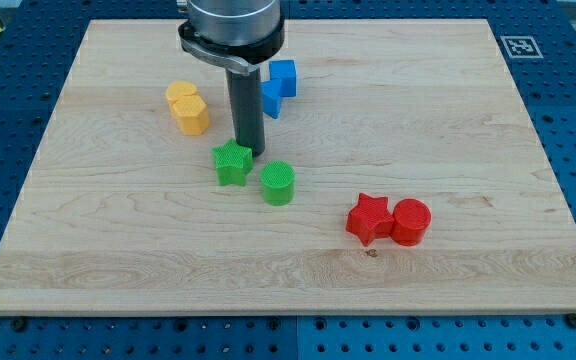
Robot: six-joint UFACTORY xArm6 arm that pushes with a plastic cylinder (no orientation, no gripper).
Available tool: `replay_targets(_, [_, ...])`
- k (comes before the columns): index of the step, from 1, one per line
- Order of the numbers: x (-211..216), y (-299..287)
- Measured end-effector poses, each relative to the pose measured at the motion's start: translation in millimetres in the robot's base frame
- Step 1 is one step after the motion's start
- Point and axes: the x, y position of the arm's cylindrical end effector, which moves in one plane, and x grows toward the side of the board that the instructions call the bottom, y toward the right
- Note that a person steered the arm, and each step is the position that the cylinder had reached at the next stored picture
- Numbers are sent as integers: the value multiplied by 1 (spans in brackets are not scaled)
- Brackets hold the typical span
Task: Push the green star into the green circle
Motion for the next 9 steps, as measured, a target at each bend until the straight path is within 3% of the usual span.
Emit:
replay_targets(1, [3,41])
replay_targets(2, [3,43])
replay_targets(6, [-12,-58])
replay_targets(9, [17,-57])
